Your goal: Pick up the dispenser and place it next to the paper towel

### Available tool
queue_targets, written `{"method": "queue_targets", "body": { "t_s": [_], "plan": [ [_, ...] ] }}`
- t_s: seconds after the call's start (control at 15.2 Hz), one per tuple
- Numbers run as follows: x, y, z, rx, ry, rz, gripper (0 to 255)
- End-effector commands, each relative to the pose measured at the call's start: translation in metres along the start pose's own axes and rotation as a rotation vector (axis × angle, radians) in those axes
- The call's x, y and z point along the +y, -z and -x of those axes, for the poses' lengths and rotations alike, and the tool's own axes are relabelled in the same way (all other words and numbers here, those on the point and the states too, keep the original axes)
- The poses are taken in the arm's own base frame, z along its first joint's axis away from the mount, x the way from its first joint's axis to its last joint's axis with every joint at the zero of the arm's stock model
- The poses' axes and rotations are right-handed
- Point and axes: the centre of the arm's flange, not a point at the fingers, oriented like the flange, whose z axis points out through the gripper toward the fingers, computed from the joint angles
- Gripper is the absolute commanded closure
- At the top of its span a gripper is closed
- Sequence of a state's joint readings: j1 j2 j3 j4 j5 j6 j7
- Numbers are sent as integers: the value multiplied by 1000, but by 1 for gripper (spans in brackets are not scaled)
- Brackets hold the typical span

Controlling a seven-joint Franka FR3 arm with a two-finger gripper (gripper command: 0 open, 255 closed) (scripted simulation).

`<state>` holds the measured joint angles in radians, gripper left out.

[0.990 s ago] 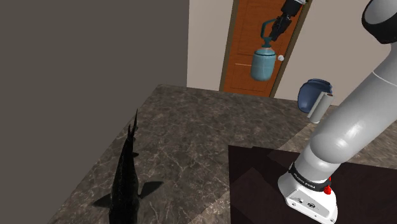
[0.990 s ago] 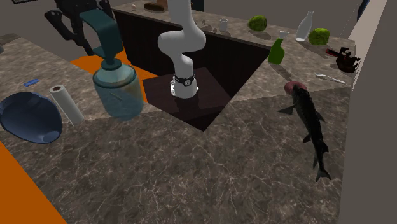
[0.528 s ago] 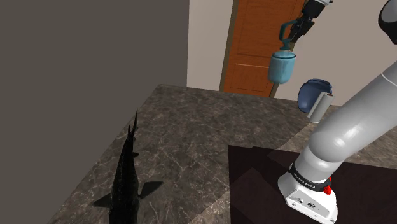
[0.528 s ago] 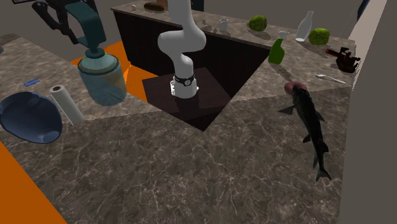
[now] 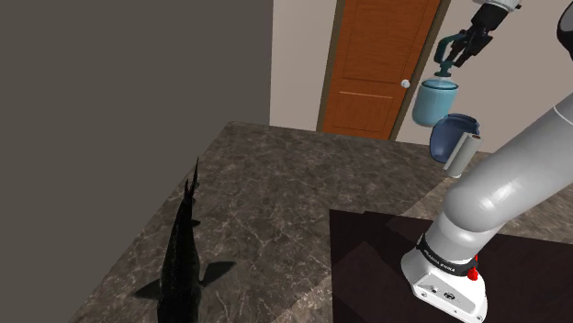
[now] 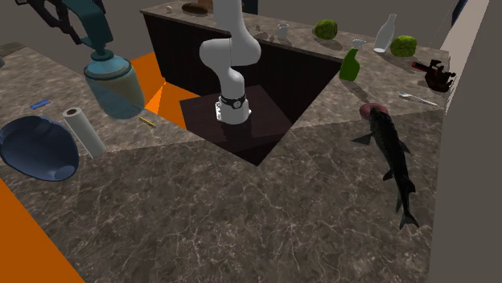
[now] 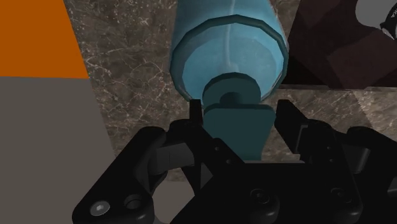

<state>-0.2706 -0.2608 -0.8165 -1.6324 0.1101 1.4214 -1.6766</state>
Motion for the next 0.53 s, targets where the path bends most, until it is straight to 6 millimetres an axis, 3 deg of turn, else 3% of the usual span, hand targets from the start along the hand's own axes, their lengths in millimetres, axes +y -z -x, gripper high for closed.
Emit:
{"method": "queue_targets", "body": {
  "t_s": [0.0,0.46],
  "plan": [
    [-4,9,25,0,1,0,255],
    [-19,36,112,0,1,0,255]
  ]
}}
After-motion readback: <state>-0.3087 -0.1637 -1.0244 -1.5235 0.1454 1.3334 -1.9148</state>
